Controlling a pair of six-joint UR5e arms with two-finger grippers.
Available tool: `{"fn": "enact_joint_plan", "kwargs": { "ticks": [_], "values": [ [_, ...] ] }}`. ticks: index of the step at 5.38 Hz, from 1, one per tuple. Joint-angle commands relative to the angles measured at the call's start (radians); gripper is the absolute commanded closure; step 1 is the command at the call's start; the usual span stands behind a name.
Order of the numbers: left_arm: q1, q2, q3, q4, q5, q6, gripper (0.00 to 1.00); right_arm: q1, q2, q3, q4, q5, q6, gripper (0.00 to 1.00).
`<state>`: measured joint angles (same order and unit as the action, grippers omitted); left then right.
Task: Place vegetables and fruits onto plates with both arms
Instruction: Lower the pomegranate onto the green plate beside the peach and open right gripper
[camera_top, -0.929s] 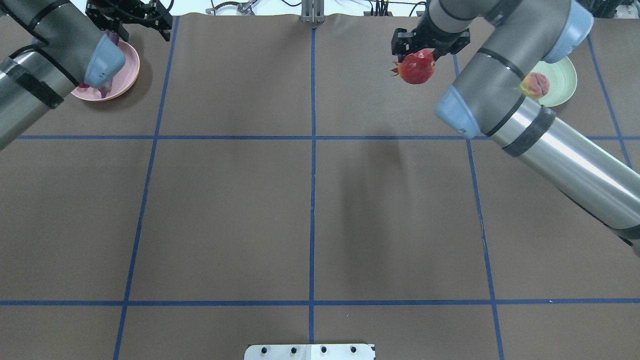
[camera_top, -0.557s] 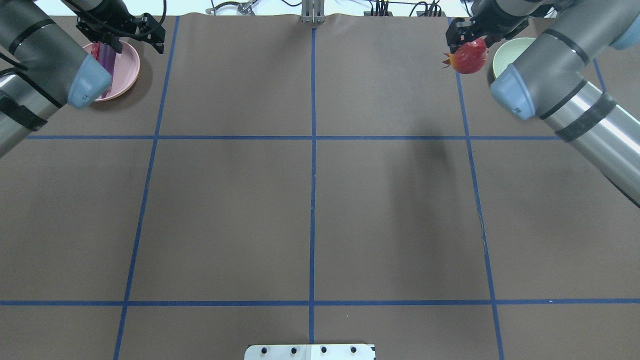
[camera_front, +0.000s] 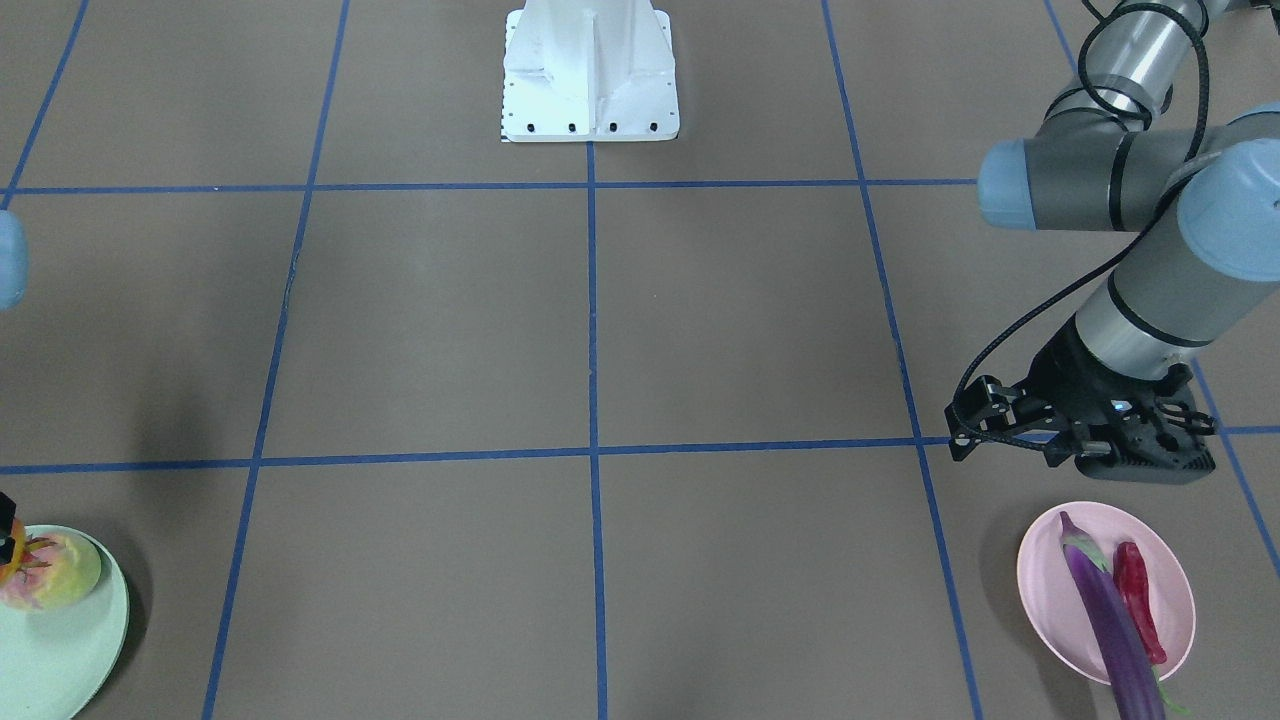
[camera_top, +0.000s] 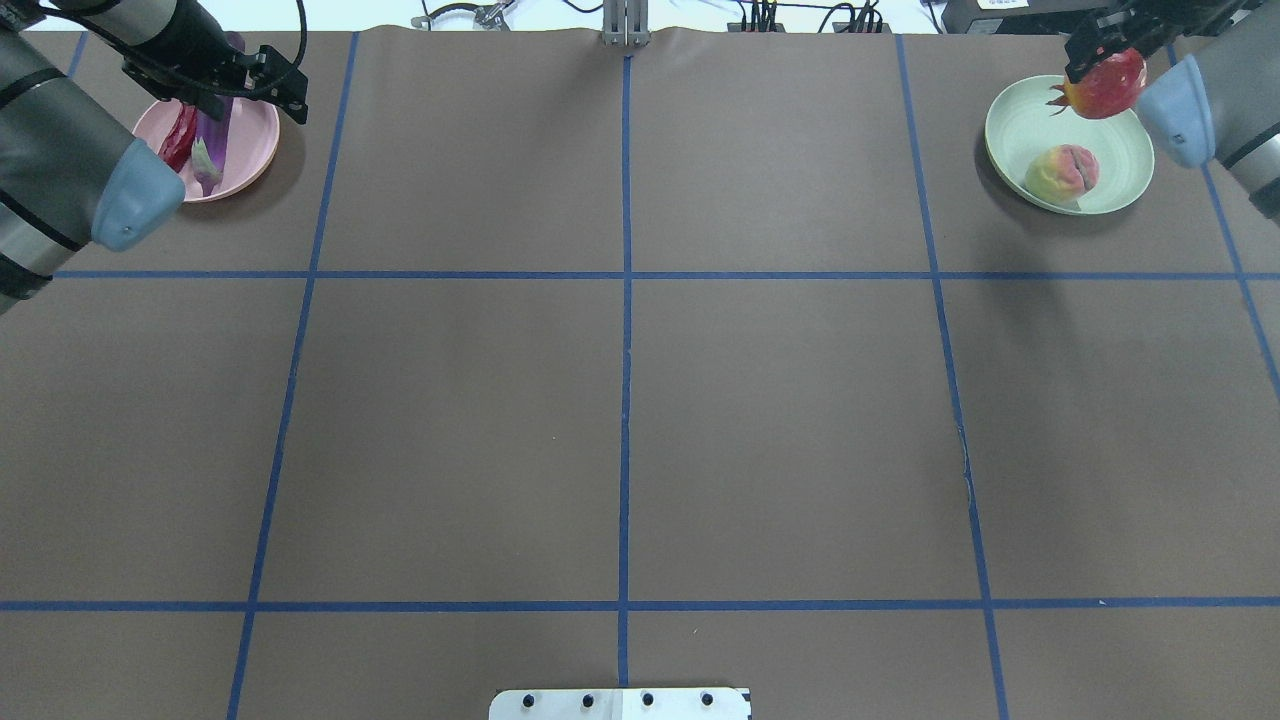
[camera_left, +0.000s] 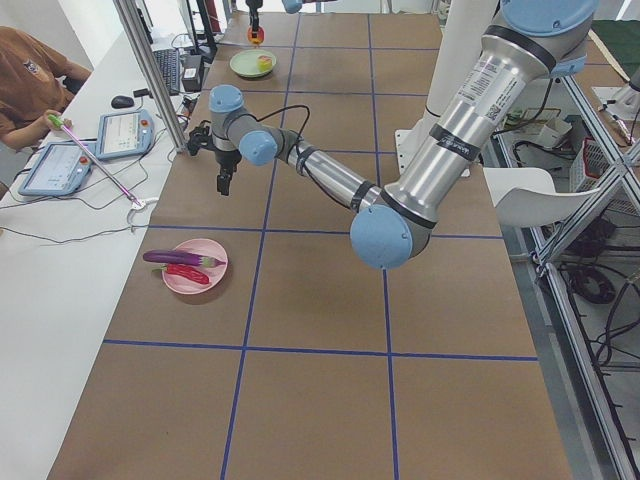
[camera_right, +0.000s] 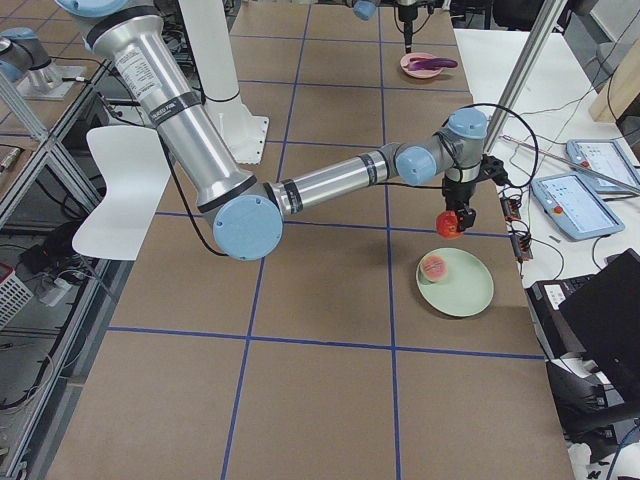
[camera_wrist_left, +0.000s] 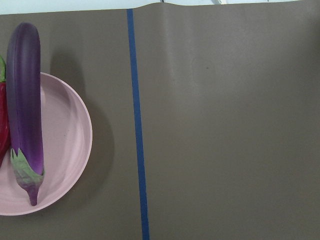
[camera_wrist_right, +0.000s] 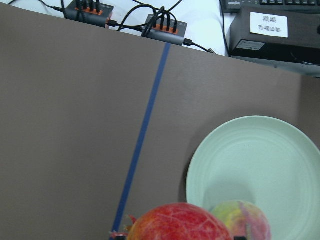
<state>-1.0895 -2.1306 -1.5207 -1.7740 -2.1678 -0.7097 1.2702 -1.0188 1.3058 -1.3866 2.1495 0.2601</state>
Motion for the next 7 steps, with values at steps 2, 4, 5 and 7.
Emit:
{"fn": "enact_joint_plan", "kwargs": {
  "ticks": [2,4,5,7],
  "values": [
    [0.0,0.083,-0.088,-0.001,0.069,0.086,0.0,0.011,0.019,-0.239,0.212,-0.016,-0.032,1.0],
    [0.003,0.081,-0.088,-0.001,0.094,0.087,0.0,0.005,0.067,-0.373,0.288,-0.074,-0.03,1.0],
    [0.003,0.081,-0.088,-0.001,0.094,0.087,0.0,-0.001,0.11,-0.438,0.29,-0.095,-0.028,1.0],
    [0.006,0.081,-0.088,-0.001,0.101,0.087,0.0,-0.043,0.147,-0.544,0.374,-0.164,-0.022,1.0]
  ]
}}
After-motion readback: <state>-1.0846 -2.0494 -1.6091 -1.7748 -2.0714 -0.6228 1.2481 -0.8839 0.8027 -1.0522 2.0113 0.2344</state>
